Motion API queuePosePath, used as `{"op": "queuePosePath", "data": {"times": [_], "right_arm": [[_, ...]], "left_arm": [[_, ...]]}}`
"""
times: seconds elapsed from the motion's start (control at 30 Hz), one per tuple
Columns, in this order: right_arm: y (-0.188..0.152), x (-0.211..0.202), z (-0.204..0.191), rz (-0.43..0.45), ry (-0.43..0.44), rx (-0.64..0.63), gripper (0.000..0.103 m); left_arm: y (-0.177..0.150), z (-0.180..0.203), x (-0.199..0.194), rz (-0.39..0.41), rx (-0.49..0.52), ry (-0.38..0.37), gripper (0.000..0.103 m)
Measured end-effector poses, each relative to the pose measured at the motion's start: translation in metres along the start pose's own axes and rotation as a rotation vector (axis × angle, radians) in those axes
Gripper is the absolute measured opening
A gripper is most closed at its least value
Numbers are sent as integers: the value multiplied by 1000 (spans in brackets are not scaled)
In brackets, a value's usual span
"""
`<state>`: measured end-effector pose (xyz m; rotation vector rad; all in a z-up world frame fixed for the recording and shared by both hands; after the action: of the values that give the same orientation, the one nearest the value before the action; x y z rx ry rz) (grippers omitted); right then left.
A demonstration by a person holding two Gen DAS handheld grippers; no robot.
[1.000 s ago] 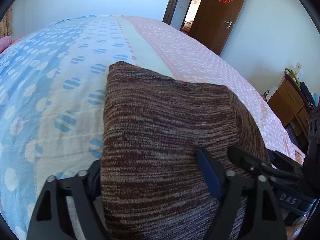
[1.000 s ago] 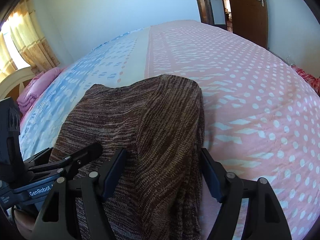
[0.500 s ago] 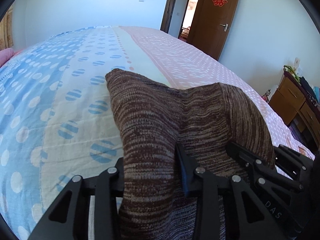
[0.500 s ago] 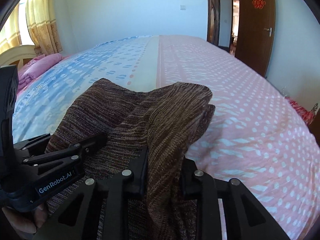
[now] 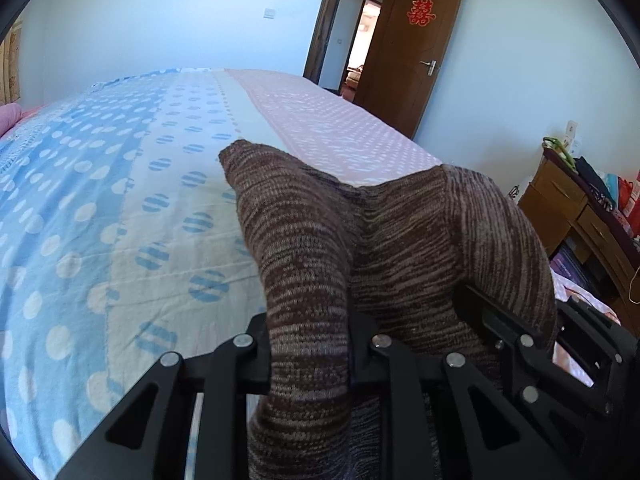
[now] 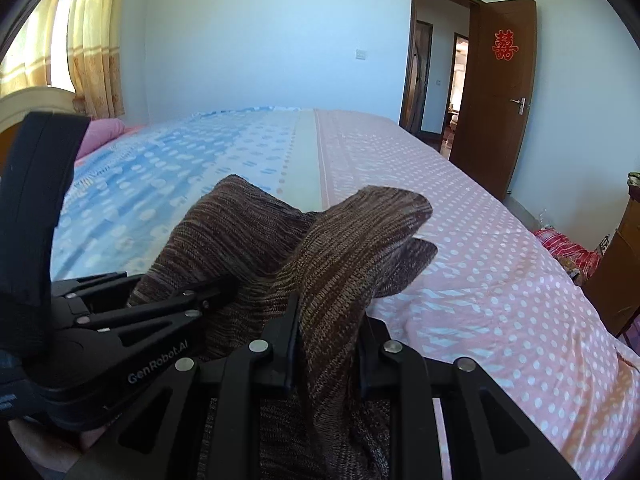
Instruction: Fold small clothes
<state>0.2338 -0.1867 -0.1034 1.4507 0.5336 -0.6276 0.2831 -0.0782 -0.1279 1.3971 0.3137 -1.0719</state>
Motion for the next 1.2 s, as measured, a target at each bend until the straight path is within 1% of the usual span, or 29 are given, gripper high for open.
{"op": "queuePosePath", "data": {"times": [0.1, 0.2, 0.43, 0.63, 0.93, 1.03, 1.2], "right_arm": [[-3, -27, 0, 22, 14, 30, 22], [-11, -55, -3, 37, 14, 32, 22], [-33, -104, -11, 53, -20, 2, 22], [-52, -140, -1, 68, -58, 10, 22], [-68, -177, 26, 98, -130, 26, 22], [-70, -185, 35, 105, -157, 31, 22], [-75, -191, 61, 106, -209, 48, 22]], "left_arm": [[-5, 3, -16, 5, -2, -24, 24], [-12, 9, -32, 6, 6, -47, 24], [-34, 28, -60, -1, 59, -57, 24], [-48, 52, -81, 6, 105, -81, 24], [-58, 95, -94, 25, 167, -115, 24], [-58, 111, -93, 28, 184, -130, 24], [-56, 139, -85, 24, 209, -164, 24]]}}
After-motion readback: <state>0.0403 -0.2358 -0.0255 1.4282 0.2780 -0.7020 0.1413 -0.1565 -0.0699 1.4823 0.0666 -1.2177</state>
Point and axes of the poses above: each gripper's, at about its wrist camera, not at the fingertips, and x roughly the way its jaws point, z to its right, y to its top, the point moved 4 cm from there along x, roughly the way its jaws point, and after that the axes turned 8 degrees about -z, right-handed, at the moved point
